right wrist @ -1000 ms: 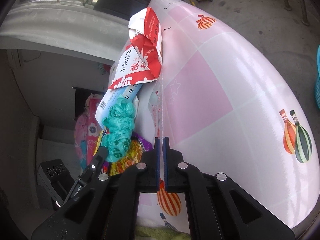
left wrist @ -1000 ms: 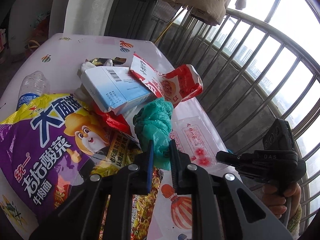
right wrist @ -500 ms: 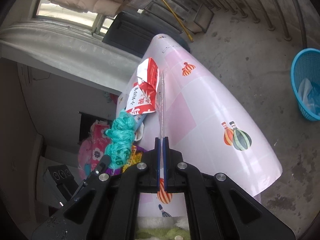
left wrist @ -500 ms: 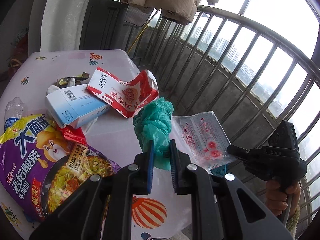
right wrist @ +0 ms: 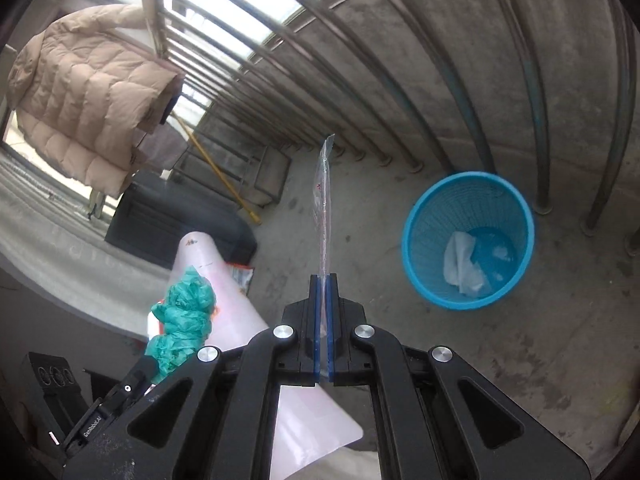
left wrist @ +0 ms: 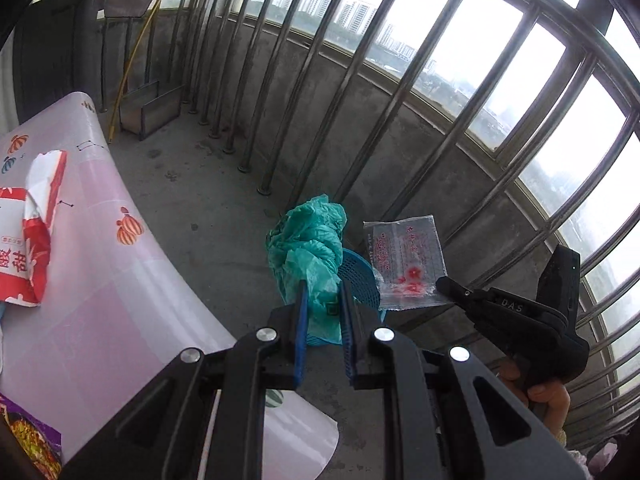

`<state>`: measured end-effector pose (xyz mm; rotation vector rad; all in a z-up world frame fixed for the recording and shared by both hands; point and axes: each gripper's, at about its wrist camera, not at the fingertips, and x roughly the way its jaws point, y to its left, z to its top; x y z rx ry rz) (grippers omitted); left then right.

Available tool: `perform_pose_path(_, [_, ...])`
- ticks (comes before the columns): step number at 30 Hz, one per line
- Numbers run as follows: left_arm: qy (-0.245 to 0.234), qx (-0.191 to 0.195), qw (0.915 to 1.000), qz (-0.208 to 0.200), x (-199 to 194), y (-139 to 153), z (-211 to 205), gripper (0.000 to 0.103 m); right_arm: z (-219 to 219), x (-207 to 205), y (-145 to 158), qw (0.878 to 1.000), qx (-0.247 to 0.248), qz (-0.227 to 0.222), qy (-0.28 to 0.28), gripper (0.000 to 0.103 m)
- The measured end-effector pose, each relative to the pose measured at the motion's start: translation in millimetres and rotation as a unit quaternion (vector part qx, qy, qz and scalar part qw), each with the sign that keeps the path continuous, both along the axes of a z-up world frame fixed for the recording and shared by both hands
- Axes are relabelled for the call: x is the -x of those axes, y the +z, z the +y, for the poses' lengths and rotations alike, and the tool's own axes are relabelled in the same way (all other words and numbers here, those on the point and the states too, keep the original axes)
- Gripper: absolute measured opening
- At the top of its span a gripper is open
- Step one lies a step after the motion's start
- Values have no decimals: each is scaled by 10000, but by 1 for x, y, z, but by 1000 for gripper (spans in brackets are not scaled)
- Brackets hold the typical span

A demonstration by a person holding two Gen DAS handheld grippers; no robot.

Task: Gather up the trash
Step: 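Carry teal bag and clear wrapper to the wastebasket and release both inside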

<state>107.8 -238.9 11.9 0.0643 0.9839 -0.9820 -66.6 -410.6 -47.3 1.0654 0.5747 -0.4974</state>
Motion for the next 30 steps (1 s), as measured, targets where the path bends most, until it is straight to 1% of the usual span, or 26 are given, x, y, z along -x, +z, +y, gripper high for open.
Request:
perform_pose_path(4, [-439, -272, 9983, 266, -5, -31, -71, 14, -26, 7, -35, 9984, -144, 352, -417, 1])
perform_pose_path(7, [-723, -450, 9949, 543, -9, -57, -118, 14, -45, 10, -62, 9961, -325, 534, -625, 1])
perform_pose_path(10, [-904, -611, 9920, 627, -12, -80, -157, 15, -69, 16, -88, 9933, -480, 618, -854, 2])
perform_pose_path(11, [-941, -672, 9912, 640, -13, -87, -168, 15, -77, 18, -97, 9916, -545, 666, -970, 6])
perform_pose_path(12, [-999, -698, 9901, 692, -15, -94, -180, 17, -85, 20, -107, 9894, -632, 694, -1105, 6])
perform_pose_path(13, [-1086, -767, 9879, 794, -17, -103, -190, 21, -91, 22, -118, 9873, -741, 679, -1232, 12])
perform_pose_path(14, [-1138, -886, 9850, 949, -20, -110, -199, 34, -98, 25, -130, 9849, -894, 656, -1327, 30])
perform_pose_path(15, [-1122, -958, 9827, 1115, -23, -118, -205, 48, -103, 28, -141, 9820, -1061, 670, -1413, 41])
perform_pose_path(16, [-1033, -956, 9827, 1200, -26, -122, -208, 53, -105, 32, -152, 9779, -1230, 723, -1526, 49])
perform_pose_path(18, [-910, -873, 9848, 1195, -30, -123, -208, 54, -105, 40, -165, 9741, -1452, 666, -1600, 49])
perform_pose_path(22, [-908, -818, 9873, 1018, -31, -117, -200, 56, -98, 49, -169, 9739, -1428, 717, -1611, 51])
perform_pose_path(26, [-777, -776, 9898, 908, -32, -109, -188, 57, -94, 49, -157, 9756, -1341, 678, -1602, 51])
perform_pose_path(30, [-648, -687, 9927, 755, -31, -94, -170, 58, -89, 42, -137, 9807, -1067, 619, -1520, 52])
